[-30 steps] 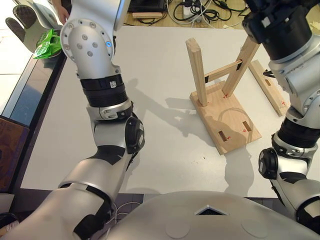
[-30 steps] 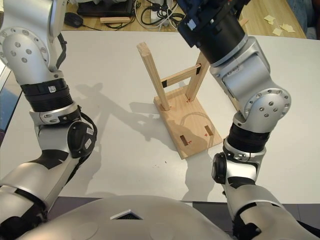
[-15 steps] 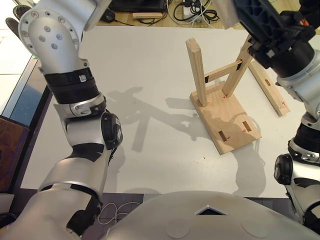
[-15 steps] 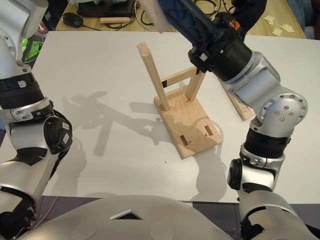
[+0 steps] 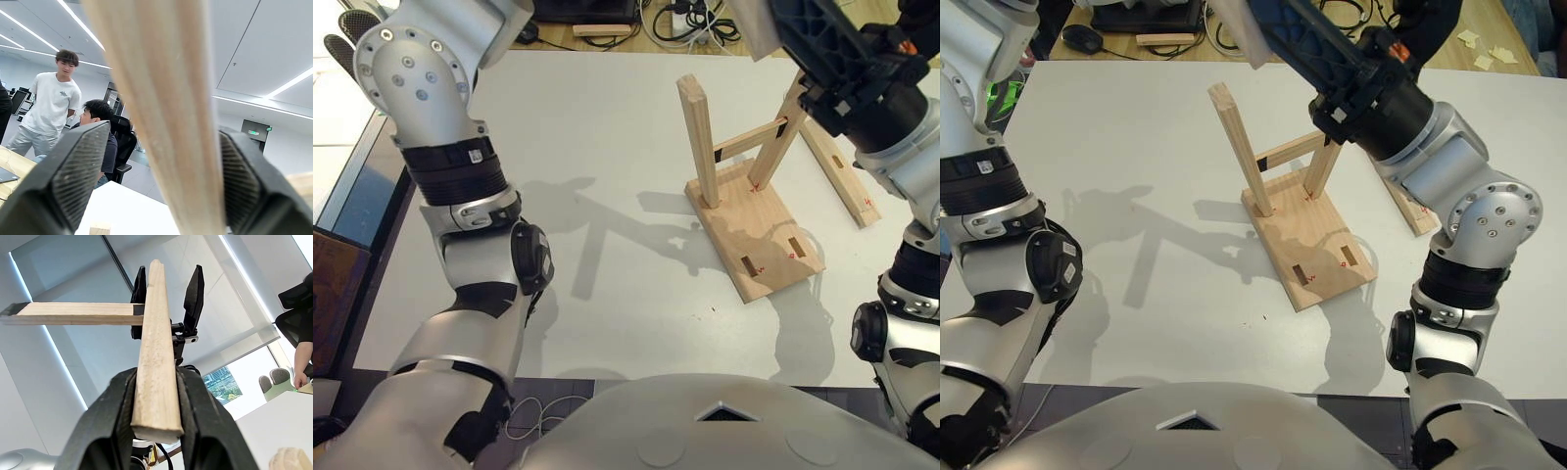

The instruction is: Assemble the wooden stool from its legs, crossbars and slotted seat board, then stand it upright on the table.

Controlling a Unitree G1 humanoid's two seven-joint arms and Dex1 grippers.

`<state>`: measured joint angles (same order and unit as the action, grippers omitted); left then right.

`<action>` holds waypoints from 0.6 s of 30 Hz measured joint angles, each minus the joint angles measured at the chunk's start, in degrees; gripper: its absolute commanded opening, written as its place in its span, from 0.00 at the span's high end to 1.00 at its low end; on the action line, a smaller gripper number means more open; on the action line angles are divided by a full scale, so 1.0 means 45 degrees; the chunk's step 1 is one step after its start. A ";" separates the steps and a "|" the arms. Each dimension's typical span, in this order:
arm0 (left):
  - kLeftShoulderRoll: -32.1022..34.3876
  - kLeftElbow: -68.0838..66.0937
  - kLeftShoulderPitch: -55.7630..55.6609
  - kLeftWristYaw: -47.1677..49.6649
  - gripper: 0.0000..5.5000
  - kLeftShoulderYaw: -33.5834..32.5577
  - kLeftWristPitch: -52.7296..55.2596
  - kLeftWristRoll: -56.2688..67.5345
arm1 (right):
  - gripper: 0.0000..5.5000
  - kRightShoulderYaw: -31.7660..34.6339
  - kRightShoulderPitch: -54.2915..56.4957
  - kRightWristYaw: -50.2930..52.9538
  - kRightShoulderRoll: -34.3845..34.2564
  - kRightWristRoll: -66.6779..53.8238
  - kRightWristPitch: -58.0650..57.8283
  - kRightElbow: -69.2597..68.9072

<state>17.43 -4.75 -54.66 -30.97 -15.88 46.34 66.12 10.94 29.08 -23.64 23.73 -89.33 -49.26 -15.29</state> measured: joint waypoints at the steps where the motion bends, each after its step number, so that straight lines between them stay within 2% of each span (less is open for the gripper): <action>1: -0.0002 -0.0025 -0.0032 0.0039 0.50 -0.0025 0.0000 0.0002 | 0.82 0.0002 -0.0002 -0.0068 0.0031 0.0088 0.0000 0.0010; 9: -0.0020 -0.0202 -0.0164 0.0134 0.71 -0.0242 0.0000 0.0007 | 0.82 0.0012 -0.0339 -0.0712 0.0325 0.0672 -0.0012 0.0100; 18: -0.0142 -0.0227 -0.0163 0.0083 0.73 -0.0315 0.0059 0.0274 | 0.82 0.0016 -0.0358 -0.1265 0.0317 0.1217 0.0166 0.0092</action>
<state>16.79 -5.77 -55.39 -30.59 -17.29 46.60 67.35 11.01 27.47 -29.33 25.16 -83.86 -48.51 -14.87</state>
